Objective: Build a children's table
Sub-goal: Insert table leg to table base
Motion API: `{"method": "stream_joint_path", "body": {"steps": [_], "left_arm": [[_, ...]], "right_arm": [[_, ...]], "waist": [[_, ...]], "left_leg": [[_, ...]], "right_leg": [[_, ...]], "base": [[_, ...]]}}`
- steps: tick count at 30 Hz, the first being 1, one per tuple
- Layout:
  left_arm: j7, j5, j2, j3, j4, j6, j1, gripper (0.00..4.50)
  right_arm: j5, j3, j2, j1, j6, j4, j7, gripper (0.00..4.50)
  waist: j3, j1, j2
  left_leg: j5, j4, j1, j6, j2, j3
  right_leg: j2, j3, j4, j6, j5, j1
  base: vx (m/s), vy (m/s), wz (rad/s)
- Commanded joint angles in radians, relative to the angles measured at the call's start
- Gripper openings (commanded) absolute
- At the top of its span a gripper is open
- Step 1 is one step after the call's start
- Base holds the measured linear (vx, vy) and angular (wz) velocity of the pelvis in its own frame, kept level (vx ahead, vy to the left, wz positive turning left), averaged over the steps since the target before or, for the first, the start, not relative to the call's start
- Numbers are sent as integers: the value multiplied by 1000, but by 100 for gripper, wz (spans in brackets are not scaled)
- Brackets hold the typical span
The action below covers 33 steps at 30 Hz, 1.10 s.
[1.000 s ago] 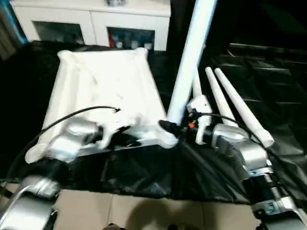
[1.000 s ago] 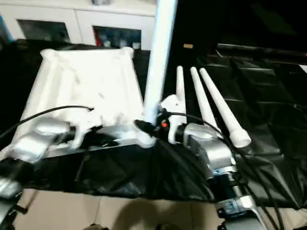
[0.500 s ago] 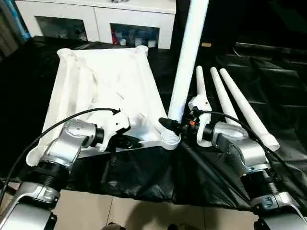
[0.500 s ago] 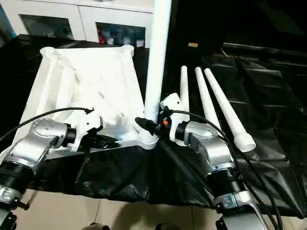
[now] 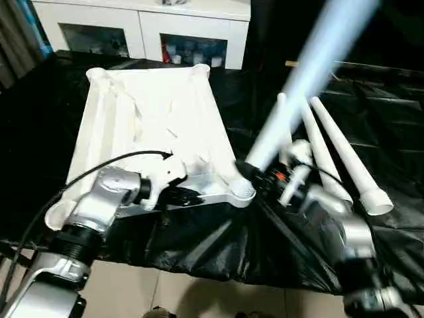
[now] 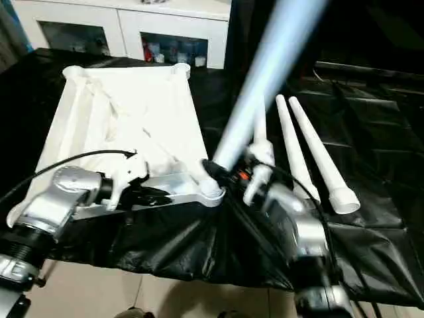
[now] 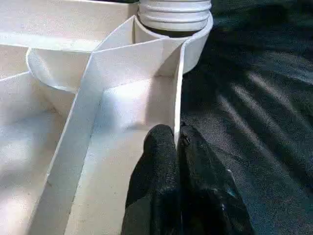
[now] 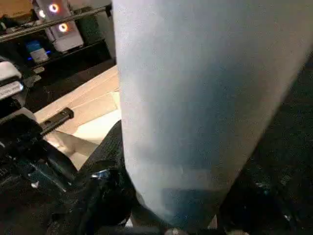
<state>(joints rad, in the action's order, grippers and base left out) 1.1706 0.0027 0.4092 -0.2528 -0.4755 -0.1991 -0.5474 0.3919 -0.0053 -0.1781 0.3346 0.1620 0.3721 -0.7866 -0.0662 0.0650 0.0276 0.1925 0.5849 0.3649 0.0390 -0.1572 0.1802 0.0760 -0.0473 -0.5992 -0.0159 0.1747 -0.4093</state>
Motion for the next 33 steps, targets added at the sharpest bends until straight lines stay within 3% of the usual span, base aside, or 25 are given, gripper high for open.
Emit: {"method": "stream_joint_path", "body": {"steps": [1, 3, 8, 9, 13, 18, 19, 21, 24, 27, 30, 33], "left_arm": [[-57, -27, -29, 27, 4, 7, -19, 0], [-66, -17, -36, 24, -11, 15, -24, 0], [-62, -11, -36, 15, -14, 21, -24, 0], [-57, -7, -33, 7, -17, 26, -26, 0], [-51, 0, -30, 2, -21, 30, -29, 0], [-32, 13, -22, -4, -30, 42, -32, 0], [-28, 16, -21, -5, -31, 43, -34, 0], [-10, 17, -17, -13, -34, 50, -38, 0], [9, 16, -13, -21, -37, 57, -42, 0], [23, 15, -11, -26, -38, 63, -48, 0], [52, 9, -11, -35, -42, 78, -60, 0], [85, 14, -6, -54, -44, 97, -68, 0]], "right_arm": [[-72, 37, -11, -65, 15, 53, 16, 188], [-116, 59, -23, -90, -21, 26, 46, 188], [-167, 94, -47, -103, -24, -14, 67, 188], [-190, 115, -58, -88, -19, -17, 66, 188], [-211, 148, -69, -55, -1, -7, 51, 188], [-238, 194, -76, -5, 38, 25, 17, 188], [-241, 202, -77, 5, 51, 35, 10, 188], [-257, 221, -78, 32, 52, 80, -8, 188], [-269, 230, -75, 58, 39, 124, -21, 188], [-266, 231, -72, 76, 34, 151, -38, 188], [-244, 244, -78, 85, 38, 159, -109, 188], [-228, 258, -94, 69, 32, 130, -168, 188]], "waist": [[52, 3, -5], [51, 4, -7], [52, 2, -10], [50, 1, -13], [49, -2, -7], [47, -5, -9], [46, -6, 0], [45, -7, -6], [41, -10, -3], [38, -15, -2], [38, -17, -1], [40, -14, -2]], "left_leg": [[251, -83, -11, -19, -73, -25], [269, -85, -14, -11, -74, -25], [281, -89, -14, -8, -75, -27], [294, -89, -14, -5, -74, -27], [305, -91, -11, -4, -74, -30], [315, -90, -11, -5, -73, -30], [316, -91, -10, -6, -73, -29], [332, -91, -13, -2, -74, -32], [349, -94, -12, 3, -74, -34], [386, -95, -14, 11, -75, -39], [389, -96, -17, 8, -76, -38], [358, -96, -17, 3, -78, -35]], "right_leg": [[83, 50, 78, -223, 285, 46], [81, 50, 83, -205, 317, 40], [79, 50, 83, -197, 315, 42], [78, 51, 86, -192, 327, 40], [81, 51, 87, -184, 352, 42], [80, 52, 88, -181, 375, 39], [80, 52, 90, -177, 382, 39], [83, 53, 92, -177, 410, 36], [84, 52, 93, -173, 424, 34], [87, 53, 99, -151, 500, 33], [86, 55, 99, -157, 481, 30], [82, 55, 92, -180, 386, 33]], "base": [[0, 0, 0], [0, 0, 0], [0, 0, 0], [0, 0, 0], [0, 0, 0], [0, 0, 0], [0, 0, 0], [0, 0, 0], [0, 0, 0], [0, 0, 0], [0, 0, 0], [0, 0, 0]]}}
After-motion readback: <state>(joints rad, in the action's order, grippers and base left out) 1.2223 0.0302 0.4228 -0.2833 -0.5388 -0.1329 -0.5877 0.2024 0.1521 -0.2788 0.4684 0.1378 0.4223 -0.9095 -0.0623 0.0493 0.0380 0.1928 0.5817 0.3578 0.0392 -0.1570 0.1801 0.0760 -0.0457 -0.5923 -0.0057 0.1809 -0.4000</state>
